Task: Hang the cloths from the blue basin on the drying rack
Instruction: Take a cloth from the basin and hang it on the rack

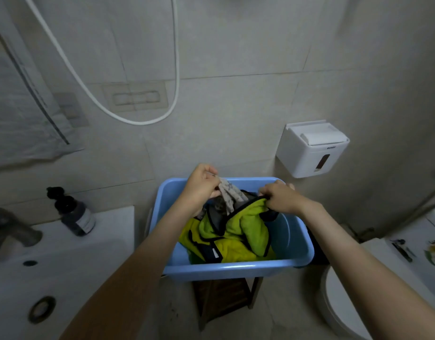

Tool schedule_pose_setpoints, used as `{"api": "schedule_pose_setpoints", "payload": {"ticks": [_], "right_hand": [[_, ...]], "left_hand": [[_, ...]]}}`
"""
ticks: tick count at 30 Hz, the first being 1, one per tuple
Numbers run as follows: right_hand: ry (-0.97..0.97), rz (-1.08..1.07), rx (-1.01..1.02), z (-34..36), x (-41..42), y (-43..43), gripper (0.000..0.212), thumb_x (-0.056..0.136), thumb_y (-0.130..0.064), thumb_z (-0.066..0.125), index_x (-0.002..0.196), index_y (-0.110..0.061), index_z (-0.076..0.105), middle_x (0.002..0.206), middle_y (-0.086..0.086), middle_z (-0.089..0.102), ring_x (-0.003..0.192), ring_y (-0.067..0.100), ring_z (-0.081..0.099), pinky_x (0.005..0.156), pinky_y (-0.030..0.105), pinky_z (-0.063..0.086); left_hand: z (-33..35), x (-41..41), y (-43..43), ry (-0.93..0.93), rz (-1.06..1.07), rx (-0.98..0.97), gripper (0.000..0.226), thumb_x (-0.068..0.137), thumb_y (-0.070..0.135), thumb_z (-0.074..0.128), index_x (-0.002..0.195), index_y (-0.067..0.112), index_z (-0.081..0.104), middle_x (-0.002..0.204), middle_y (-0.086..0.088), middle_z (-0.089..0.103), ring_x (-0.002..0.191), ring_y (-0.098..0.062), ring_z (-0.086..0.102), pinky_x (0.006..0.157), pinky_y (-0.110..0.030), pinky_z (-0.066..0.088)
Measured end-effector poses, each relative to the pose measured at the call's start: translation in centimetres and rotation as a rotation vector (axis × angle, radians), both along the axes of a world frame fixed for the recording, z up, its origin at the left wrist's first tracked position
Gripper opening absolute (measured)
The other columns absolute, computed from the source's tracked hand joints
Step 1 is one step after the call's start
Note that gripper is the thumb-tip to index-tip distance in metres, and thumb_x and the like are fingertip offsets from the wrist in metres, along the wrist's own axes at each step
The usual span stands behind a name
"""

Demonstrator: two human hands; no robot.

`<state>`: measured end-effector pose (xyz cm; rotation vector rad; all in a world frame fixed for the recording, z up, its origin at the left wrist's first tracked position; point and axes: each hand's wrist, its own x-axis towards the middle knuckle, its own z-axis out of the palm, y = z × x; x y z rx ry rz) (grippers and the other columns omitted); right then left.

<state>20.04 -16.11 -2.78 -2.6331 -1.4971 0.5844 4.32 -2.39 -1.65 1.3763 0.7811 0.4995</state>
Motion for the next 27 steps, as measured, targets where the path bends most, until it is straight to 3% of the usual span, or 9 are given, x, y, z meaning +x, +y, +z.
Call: {"api": "schedule_pose_setpoints", "payload": {"ticks": [4, 7, 9, 11, 15, 17, 22, 25, 27], "right_hand": [[-0.094, -0.020, -0.173, 0.4, -0.7, 0.0, 0.044, 0.087, -0.007, 0.042, 0.122, -0.028, 0.058, 0.135, 0.004, 0.045, 0.134, 0.029, 0.030, 0.107, 0.041, 0.022], [0.069, 0.004, 0.166, 1.5, -2.0, 0.3, 0.035, 0.087, -0.010, 0.053, 0.120, -0.021, 0.060, 0.127, 0.003, 0.054, 0.124, 0.022, 0.045, 0.101, 0.028, 0.033], [0.309, 0.010, 0.384, 2.7, -3.6, 0.4, 0.032, 0.089, -0.019, 0.063, 0.120, -0.018, 0.058, 0.116, -0.005, 0.058, 0.110, 0.011, 0.052, 0.084, 0.013, 0.037], [0.397, 0.023, 0.445, 3.4, -4.8, 0.8, 0.033, 0.087, -0.029, 0.067, 0.118, -0.023, 0.056, 0.107, -0.010, 0.059, 0.099, 0.006, 0.054, 0.075, 0.011, 0.038], [0.287, -0.001, 0.339, 2.4, -4.6, 1.2, 0.035, 0.087, -0.021, 0.065, 0.120, -0.019, 0.052, 0.098, 0.003, 0.062, 0.091, 0.020, 0.057, 0.076, 0.027, 0.041], [0.255, 0.005, 0.236, 1.8, -4.1, 0.9, 0.038, 0.088, -0.014, 0.061, 0.124, -0.018, 0.050, 0.095, 0.002, 0.060, 0.093, 0.022, 0.057, 0.073, 0.026, 0.038], [0.220, -0.020, -0.007, 0.9, -3.4, -0.6, 0.062, 0.088, -0.012, 0.059, 0.143, -0.030, 0.034, 0.124, 0.001, 0.058, 0.115, 0.021, 0.054, 0.092, 0.027, 0.042], [0.108, -0.029, -0.119, 0.1, -3.1, -1.1, 0.076, 0.088, -0.017, 0.052, 0.148, -0.041, 0.013, 0.135, 0.008, 0.052, 0.118, 0.029, 0.052, 0.096, 0.033, 0.045], [0.120, -0.060, -0.153, -0.2, -3.1, -0.9, 0.078, 0.087, -0.018, 0.052, 0.149, -0.037, 0.011, 0.136, 0.013, 0.051, 0.118, 0.031, 0.051, 0.095, 0.034, 0.045]], "left_hand": [[1.4, 0.3, -0.5, -0.041, 0.017, 0.035, 0.028, 0.092, -0.007, 0.040, 0.082, 0.017, 0.049, 0.080, -0.004, 0.044, 0.075, -0.013, 0.051, 0.077, -0.031, 0.054], [2.5, 0.1, -0.8, -0.086, -0.012, 0.030, 0.029, 0.094, -0.008, 0.037, 0.085, 0.016, 0.052, 0.076, -0.004, 0.044, 0.067, -0.009, 0.049, 0.069, -0.021, 0.052], [3.2, 0.0, -0.9, -0.097, -0.042, 0.031, 0.026, 0.094, -0.007, 0.037, 0.092, 0.013, 0.055, 0.076, -0.003, 0.044, 0.068, -0.008, 0.051, 0.068, -0.019, 0.053], [3.6, 0.0, -1.0, -0.105, -0.059, 0.048, 0.024, 0.095, -0.006, 0.038, 0.099, 0.009, 0.056, 0.076, -0.004, 0.044, 0.071, -0.008, 0.053, 0.071, -0.020, 0.054], [4.4, -0.4, -0.5, -0.112, -0.030, 0.087, 0.026, 0.095, -0.006, 0.037, 0.100, 0.009, 0.058, 0.077, -0.006, 0.045, 0.074, -0.011, 0.054, 0.082, -0.027, 0.053], [4.4, -0.7, 0.1, -0.106, 0.004, 0.100, 0.028, 0.095, -0.006, 0.036, 0.097, 0.009, 0.060, 0.075, -0.007, 0.043, 0.073, -0.012, 0.052, 0.084, -0.030, 0.052], [4.0, -1.4, 1.2, -0.180, 0.095, 0.031, 0.028, 0.095, -0.005, 0.040, 0.089, 0.012, 0.062, 0.079, -0.009, 0.055, 0.073, -0.010, 0.060, 0.079, -0.025, 0.055], [4.3, -1.6, 1.6, -0.243, 0.116, 0.001, 0.031, 0.095, -0.005, 0.041, 0.087, 0.014, 0.063, 0.078, -0.007, 0.057, 0.065, -0.004, 0.064, 0.073, -0.019, 0.056], [4.8, -1.7, 1.4, -0.268, 0.089, 0.001, 0.029, 0.095, -0.005, 0.041, 0.089, 0.014, 0.063, 0.079, -0.008, 0.058, 0.064, -0.002, 0.065, 0.072, -0.018, 0.056]]}}
